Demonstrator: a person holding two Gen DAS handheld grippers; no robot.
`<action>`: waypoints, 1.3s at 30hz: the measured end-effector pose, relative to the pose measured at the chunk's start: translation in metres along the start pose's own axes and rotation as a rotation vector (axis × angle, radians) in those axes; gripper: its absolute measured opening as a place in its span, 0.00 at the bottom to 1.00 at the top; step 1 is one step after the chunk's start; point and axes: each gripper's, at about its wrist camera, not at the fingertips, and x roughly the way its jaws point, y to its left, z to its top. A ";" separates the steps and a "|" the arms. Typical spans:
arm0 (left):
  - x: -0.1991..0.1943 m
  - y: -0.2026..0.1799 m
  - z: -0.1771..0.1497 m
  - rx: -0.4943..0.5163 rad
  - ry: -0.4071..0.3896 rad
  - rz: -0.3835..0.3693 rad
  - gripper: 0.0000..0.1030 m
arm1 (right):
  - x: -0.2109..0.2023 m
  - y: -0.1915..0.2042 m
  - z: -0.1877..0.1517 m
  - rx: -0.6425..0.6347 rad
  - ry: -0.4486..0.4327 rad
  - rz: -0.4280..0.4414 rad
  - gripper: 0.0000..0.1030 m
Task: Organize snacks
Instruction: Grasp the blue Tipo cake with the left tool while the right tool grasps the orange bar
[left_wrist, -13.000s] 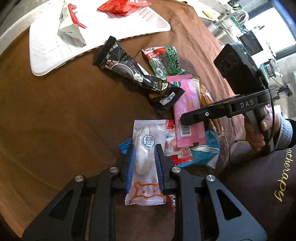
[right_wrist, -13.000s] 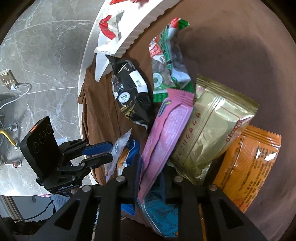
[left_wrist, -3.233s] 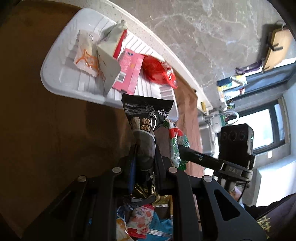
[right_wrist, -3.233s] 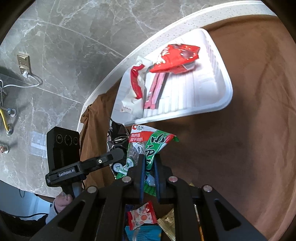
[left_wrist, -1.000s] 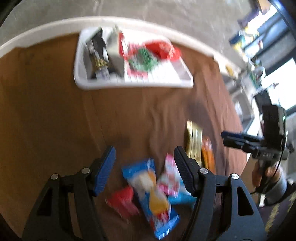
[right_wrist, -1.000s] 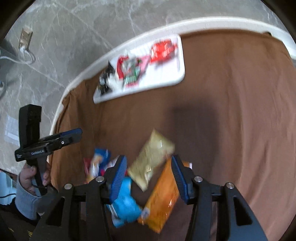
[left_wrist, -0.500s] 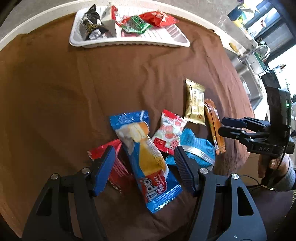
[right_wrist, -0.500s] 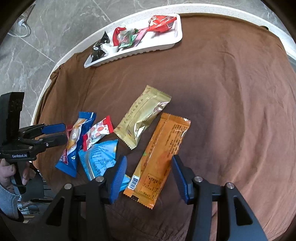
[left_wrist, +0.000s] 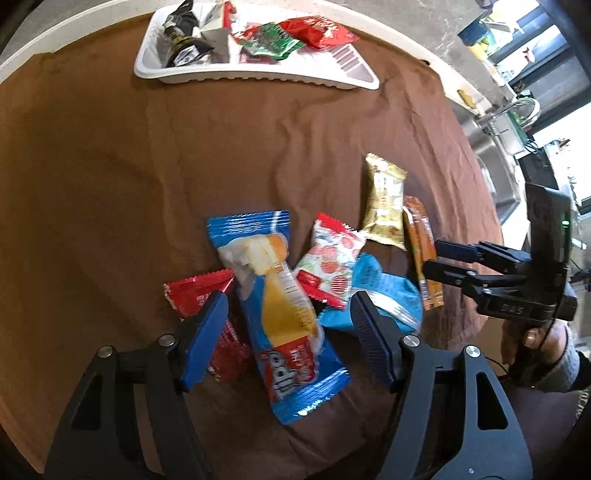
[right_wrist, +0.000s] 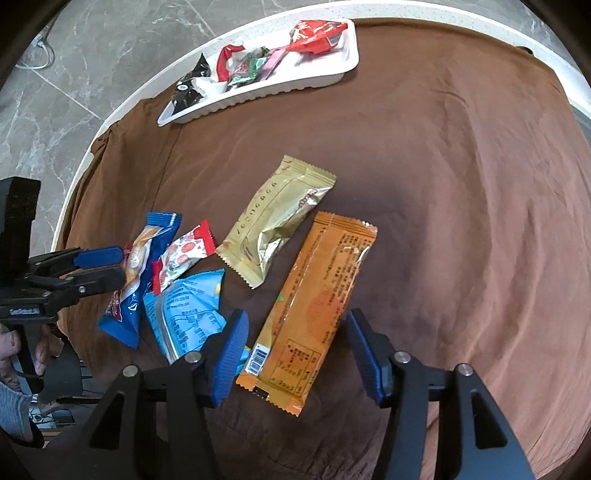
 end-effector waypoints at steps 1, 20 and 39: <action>0.000 -0.001 0.000 0.003 0.003 -0.010 0.65 | 0.000 0.000 0.000 0.001 -0.001 -0.001 0.57; 0.029 0.008 0.001 0.023 0.060 0.040 0.65 | 0.007 0.004 0.005 -0.044 -0.016 -0.057 0.32; 0.026 0.021 -0.005 0.024 0.004 -0.030 0.32 | -0.002 -0.017 0.005 0.023 -0.059 0.045 0.08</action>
